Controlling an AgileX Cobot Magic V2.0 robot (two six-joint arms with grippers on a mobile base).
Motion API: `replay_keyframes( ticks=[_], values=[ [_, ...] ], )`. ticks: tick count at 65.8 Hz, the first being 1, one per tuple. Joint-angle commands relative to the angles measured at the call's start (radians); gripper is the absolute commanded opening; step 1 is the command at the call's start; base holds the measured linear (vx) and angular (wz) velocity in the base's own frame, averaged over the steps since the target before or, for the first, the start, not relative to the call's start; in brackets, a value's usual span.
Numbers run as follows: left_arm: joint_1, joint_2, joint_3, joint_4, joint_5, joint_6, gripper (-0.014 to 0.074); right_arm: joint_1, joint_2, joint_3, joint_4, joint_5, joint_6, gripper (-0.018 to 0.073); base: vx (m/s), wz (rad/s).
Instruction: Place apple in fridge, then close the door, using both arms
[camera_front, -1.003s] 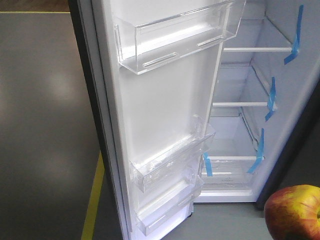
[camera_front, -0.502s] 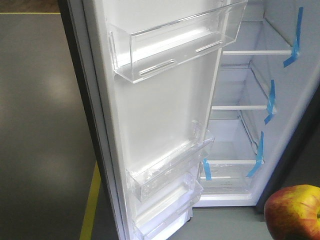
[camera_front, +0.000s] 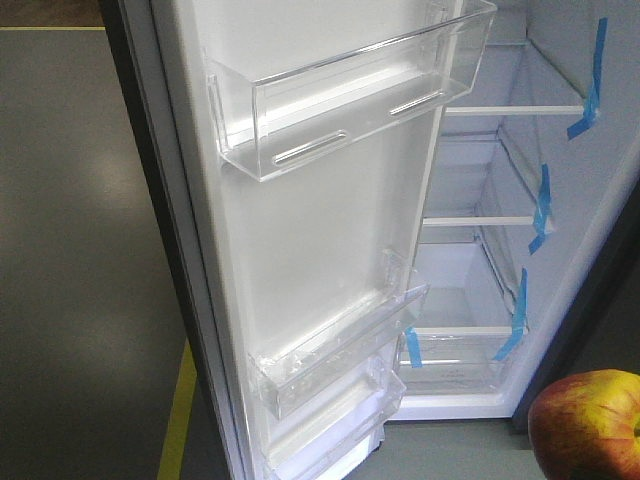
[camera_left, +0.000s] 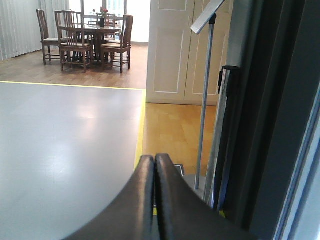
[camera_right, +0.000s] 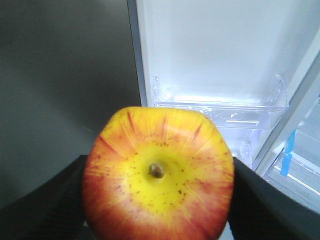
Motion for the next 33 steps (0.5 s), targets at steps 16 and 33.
replay_keyframes(
  ticks=[16,33],
  values=[
    [-0.001,-0.015,0.029,-0.004,-0.072,-0.007,-0.0006,-0.001,0.006,-0.025,0.018,-0.069,-0.003,0.0365,0.03,-0.01],
    [-0.001,-0.015,0.029,-0.004,-0.072,-0.007,-0.0006,-0.001,0.006,-0.025,0.018,-0.069,-0.003,0.0365,0.02,-0.01]
  ],
)
